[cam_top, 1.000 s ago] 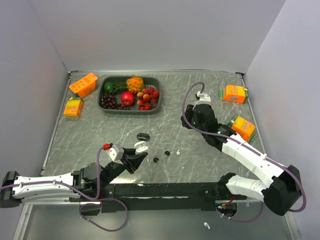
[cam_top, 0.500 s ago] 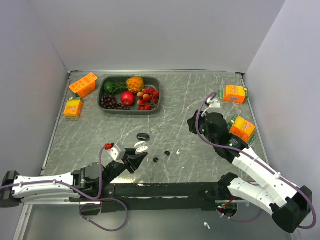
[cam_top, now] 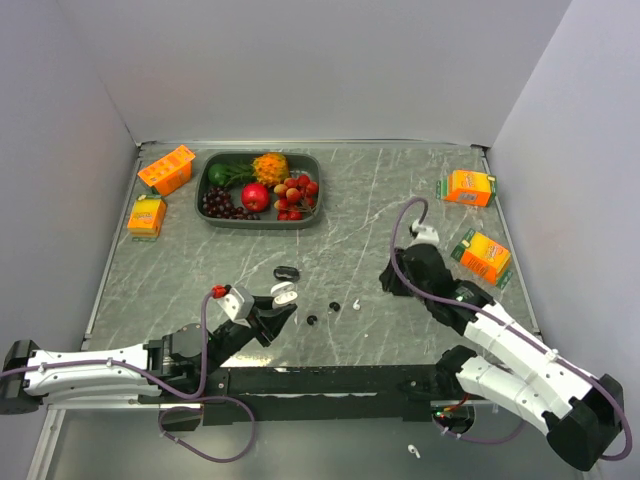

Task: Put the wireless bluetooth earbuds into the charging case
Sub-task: Pick up the earbud from the center of the board.

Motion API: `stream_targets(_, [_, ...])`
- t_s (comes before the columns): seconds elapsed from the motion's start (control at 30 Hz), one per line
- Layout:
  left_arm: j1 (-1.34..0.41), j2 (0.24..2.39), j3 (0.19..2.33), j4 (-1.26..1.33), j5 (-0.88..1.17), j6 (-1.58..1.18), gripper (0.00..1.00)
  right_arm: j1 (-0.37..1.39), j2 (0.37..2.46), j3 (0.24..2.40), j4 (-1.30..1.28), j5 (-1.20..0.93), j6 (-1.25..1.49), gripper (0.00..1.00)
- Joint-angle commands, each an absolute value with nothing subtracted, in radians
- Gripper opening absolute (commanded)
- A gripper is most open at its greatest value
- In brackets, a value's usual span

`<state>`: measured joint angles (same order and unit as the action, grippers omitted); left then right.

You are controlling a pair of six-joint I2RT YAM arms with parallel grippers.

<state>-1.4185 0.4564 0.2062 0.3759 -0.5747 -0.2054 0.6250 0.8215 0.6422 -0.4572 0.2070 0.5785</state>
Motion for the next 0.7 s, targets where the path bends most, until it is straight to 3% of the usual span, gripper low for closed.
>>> stream_targets(0.0, [-1.424,0.439,0.229,0.410,-0.586,-0.215,0.01,0.725,0.844,0.560,-0.664,0.140,0.806,0.44])
stream_targets(0.2, [-1.425,0.399,0.227,0.399,-0.580,-0.235,0.01,0.934,0.917,0.650,-0.914,0.230,0.998,0.57])
stream_targets(0.43, [-1.424,0.383,0.218,0.436,-0.558,-0.221,0.01,1.067,0.838,0.721,-1.127,0.207,1.106,0.73])
stream_targets(0.67, [-1.425,0.357,0.204,0.417,-0.545,-0.236,0.01,1.399,0.926,0.747,-1.274,0.132,1.337,0.75])
